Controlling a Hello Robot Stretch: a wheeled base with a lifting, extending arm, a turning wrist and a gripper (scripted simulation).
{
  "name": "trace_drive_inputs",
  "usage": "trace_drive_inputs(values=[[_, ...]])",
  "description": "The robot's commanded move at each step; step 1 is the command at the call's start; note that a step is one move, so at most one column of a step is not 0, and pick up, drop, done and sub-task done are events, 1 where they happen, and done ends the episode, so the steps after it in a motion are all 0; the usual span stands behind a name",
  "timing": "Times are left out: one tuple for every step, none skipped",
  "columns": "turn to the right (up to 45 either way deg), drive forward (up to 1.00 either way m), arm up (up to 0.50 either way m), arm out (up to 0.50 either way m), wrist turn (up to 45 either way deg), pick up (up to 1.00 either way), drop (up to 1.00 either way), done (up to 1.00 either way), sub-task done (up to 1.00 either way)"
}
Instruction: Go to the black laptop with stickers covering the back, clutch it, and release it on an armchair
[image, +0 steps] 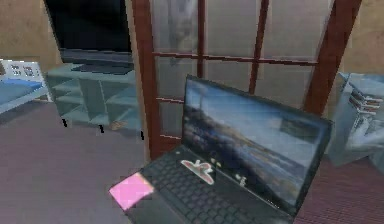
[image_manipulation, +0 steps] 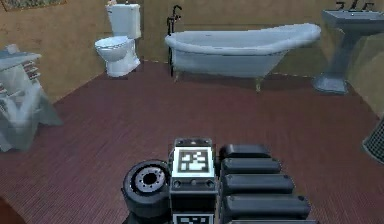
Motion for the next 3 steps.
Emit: trace_drive_inputs(values=[[3.0,0.00,0.00,0.00,0.0,0.00,0.00,0.00,0.00],[0.0,0.45,0.00,0.00,0.0,0.00,0.00,0.00,0.00],[-45.0,0.00,0.00,0.00,0.0,0.00,0.00,0.00,0.00]])
